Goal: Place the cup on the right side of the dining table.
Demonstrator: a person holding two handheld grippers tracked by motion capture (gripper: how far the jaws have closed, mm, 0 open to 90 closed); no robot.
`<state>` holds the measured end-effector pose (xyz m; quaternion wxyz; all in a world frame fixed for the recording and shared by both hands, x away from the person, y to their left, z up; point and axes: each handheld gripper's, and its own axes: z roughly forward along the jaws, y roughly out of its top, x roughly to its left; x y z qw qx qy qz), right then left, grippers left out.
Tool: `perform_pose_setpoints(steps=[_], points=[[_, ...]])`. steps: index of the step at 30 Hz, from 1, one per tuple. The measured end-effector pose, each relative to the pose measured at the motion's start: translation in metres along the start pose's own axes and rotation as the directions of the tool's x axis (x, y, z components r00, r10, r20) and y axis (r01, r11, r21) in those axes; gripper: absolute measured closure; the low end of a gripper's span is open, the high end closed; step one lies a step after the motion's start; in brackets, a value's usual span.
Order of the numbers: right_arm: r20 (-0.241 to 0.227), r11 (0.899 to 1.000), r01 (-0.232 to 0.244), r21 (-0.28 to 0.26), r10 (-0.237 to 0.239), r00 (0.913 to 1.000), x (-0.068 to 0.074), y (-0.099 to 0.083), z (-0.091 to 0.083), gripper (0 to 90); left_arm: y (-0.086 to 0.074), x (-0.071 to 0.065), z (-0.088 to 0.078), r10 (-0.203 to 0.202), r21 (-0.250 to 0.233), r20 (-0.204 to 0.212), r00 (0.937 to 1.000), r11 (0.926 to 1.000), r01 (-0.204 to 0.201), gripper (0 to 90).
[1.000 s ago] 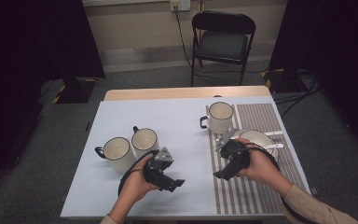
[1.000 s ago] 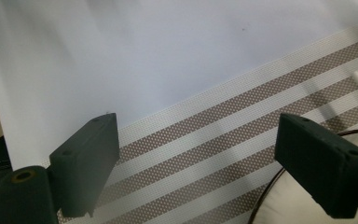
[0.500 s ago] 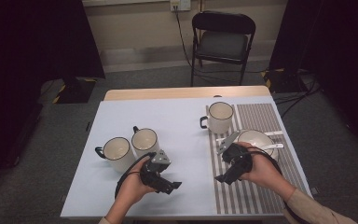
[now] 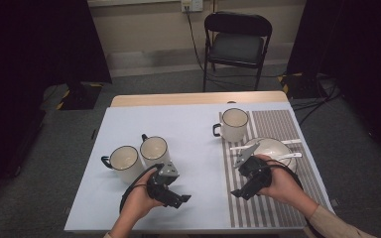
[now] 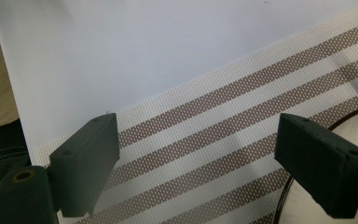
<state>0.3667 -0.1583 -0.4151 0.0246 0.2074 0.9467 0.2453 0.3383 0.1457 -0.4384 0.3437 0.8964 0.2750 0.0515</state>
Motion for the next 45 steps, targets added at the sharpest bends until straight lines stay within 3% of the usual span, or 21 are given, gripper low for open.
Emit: perform_pose_setpoints(steps=[20, 45], points=[[-0.013, 1.000, 0.008, -0.008, -0.008, 0.9999, 0.008, -0.012, 0.000, 13.2, -0.010, 0.001, -0.002, 0.000, 0.012, -0.006, 1.0000, 0.9999, 0.000, 15.2], [-0.030, 0.999, -0.039, -0.007, 0.039, 0.9988, 0.011, -0.042, -0.004, 13.1, -0.024, 0.001, -0.008, -0.013, 0.025, -0.019, 0.9997, 0.9996, 0.014, 15.2]])
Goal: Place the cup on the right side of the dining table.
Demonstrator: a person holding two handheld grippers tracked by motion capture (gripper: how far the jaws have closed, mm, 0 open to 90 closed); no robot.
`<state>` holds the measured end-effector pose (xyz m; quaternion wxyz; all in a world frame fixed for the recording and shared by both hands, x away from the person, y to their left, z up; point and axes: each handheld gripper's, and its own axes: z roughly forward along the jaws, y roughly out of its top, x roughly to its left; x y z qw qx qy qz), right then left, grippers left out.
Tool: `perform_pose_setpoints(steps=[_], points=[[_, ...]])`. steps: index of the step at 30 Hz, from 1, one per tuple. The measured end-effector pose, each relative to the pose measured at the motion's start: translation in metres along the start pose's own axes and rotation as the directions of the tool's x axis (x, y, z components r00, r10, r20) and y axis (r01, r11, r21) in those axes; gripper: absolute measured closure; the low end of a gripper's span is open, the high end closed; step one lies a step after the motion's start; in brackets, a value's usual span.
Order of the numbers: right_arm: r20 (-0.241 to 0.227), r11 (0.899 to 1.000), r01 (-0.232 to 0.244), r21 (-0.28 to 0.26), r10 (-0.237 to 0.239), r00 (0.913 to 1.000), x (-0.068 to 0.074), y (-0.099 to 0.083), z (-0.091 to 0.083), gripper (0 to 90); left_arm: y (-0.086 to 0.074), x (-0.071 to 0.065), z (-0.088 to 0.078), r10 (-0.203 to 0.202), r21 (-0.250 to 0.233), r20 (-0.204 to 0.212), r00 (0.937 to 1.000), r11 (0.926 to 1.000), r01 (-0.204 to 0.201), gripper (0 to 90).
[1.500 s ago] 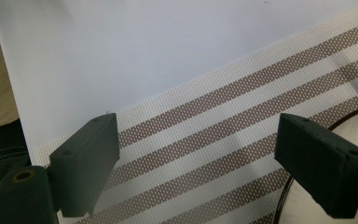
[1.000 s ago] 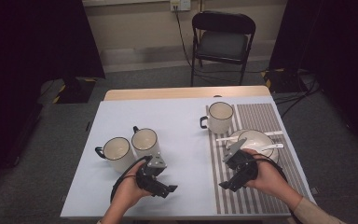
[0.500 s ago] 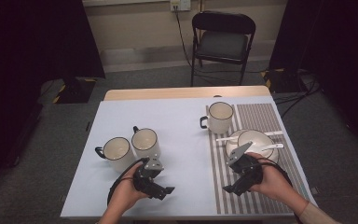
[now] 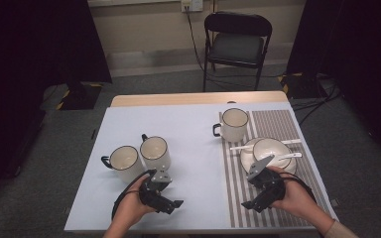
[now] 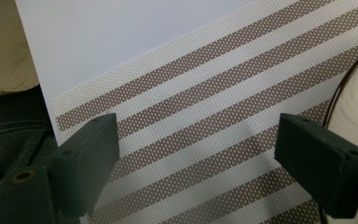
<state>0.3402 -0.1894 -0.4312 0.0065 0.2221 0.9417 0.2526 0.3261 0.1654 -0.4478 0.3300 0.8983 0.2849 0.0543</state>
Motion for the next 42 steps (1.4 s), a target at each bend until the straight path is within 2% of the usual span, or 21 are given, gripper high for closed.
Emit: perform_pose_setpoints(steps=[19, 42], points=[[-0.017, 1.000, -0.002, 0.005, 0.002, 0.9999, 0.004, -0.011, 0.002, 13.1, -0.005, 0.000, -0.001, 0.002, 0.009, 0.001, 1.0000, 1.0000, -0.002, 15.2], [-0.012, 1.000, -0.030, -0.005, 0.030, 0.9995, 0.000, -0.031, -0.004, 13.1, -0.016, 0.003, -0.006, -0.018, 0.007, -0.018, 0.9997, 0.9998, 0.018, 15.2]])
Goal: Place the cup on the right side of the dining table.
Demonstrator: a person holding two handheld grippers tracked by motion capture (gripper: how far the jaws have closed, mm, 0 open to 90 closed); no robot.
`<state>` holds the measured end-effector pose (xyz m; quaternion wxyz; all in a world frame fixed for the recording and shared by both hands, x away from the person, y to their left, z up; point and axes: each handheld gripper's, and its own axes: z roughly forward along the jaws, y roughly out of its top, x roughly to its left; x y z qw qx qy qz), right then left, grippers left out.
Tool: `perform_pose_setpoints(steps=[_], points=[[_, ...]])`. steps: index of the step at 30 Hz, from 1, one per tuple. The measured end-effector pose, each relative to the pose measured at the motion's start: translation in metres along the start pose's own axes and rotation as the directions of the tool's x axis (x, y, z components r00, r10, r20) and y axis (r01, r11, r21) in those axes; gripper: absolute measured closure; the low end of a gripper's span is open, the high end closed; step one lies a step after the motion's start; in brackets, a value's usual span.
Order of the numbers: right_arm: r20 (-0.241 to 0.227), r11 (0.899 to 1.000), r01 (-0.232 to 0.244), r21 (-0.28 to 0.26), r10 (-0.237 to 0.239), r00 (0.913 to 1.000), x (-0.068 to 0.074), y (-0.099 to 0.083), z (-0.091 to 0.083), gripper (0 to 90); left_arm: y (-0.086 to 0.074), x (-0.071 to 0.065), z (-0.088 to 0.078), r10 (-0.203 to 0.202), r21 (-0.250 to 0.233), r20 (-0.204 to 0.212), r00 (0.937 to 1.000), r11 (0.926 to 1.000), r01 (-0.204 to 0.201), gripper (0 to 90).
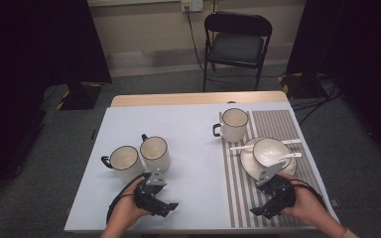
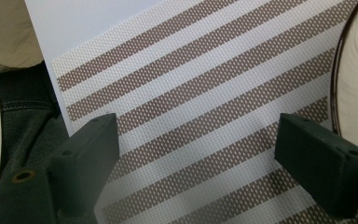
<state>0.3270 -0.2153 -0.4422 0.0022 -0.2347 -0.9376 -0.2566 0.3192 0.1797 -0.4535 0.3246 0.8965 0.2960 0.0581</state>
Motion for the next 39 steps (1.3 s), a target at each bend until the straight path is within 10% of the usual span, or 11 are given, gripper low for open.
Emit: perform_pose_setpoints(steps=[39], points=[[0.013, 1.000, -0.006, -0.018, 0.006, 0.9999, -0.006, -0.027, -0.005, 13.1, -0.025, 0.007, -0.007, 0.002, 0.009, -0.043, 0.9991, 1.0000, -0.002, 15.1]])
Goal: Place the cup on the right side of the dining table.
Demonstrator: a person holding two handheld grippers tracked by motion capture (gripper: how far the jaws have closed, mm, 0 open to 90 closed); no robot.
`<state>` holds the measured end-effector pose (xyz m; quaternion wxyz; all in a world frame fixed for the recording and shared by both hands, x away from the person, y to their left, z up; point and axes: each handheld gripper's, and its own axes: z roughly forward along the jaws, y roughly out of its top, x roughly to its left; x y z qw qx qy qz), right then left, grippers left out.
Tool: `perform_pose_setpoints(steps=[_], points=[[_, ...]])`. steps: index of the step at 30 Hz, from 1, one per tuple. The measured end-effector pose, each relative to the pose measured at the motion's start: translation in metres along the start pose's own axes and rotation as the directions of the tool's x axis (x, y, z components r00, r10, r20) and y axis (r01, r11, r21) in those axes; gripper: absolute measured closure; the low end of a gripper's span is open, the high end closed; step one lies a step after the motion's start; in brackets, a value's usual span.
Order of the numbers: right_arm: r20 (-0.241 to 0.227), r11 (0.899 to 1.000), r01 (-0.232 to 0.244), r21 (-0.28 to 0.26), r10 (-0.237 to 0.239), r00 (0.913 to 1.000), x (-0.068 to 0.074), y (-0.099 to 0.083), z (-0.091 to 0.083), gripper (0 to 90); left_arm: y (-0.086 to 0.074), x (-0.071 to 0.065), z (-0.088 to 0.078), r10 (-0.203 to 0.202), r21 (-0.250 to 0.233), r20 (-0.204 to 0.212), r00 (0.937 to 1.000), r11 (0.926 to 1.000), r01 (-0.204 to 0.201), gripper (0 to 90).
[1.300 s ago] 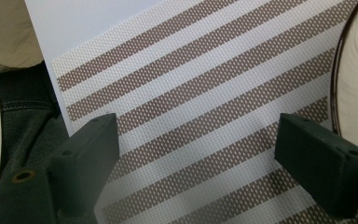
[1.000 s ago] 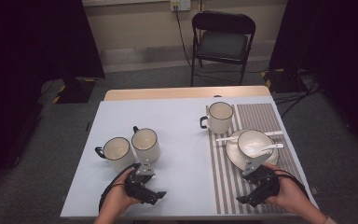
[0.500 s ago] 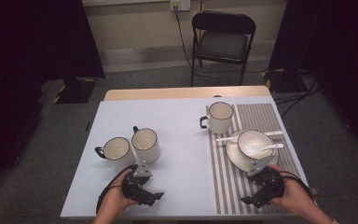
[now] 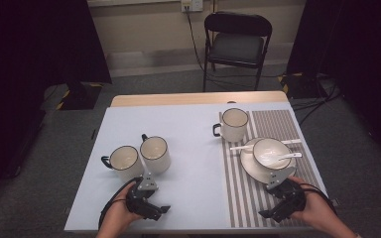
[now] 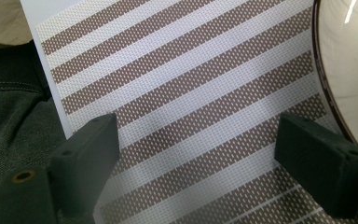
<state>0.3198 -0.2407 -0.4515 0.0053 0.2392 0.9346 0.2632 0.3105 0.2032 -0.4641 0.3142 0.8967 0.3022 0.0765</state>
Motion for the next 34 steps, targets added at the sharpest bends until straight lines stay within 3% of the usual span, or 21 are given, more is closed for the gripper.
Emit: perform_pose_setpoints(steps=[4, 8, 16, 20, 28, 34], points=[[0.005, 1.000, 0.013, -0.008, -0.012, 0.9999, -0.001, -0.003, 0.000, 13.1, -0.003, 0.001, -0.002, 0.004, -0.002, -0.014, 0.9999, 1.0000, -0.004, 15.1], [0.014, 0.999, 0.036, -0.035, -0.036, 0.9993, -0.003, -0.009, 0.000, 13.4, -0.009, 0.002, -0.003, 0.034, -0.017, -0.030, 0.9990, 0.9993, -0.034, 15.0], [0.018, 0.989, 0.101, -0.105, -0.100, 0.9948, -0.003, -0.020, 0.001, 12.0, -0.019, 0.004, -0.004, 0.045, -0.083, -0.019, 0.9988, 0.9955, -0.047, 14.0], [0.028, 0.983, 0.137, -0.124, -0.135, 0.9905, -0.002, -0.024, 0.002, 11.9, -0.026, 0.007, -0.004, 0.067, -0.132, -0.003, 0.9978, 0.9890, -0.067, 13.5], [0.030, 0.980, 0.128, -0.152, -0.125, 0.9917, -0.001, -0.028, 0.002, 11.9, -0.030, 0.008, -0.004, 0.072, -0.164, 0.002, 0.9974, 0.9840, -0.071, 13.2], [0.041, 0.980, 0.130, -0.150, -0.126, 0.9912, 0.000, -0.028, 0.002, 11.8, -0.030, 0.008, -0.004, 0.079, -0.160, 0.014, 0.9967, 0.9841, -0.076, 11.9]])
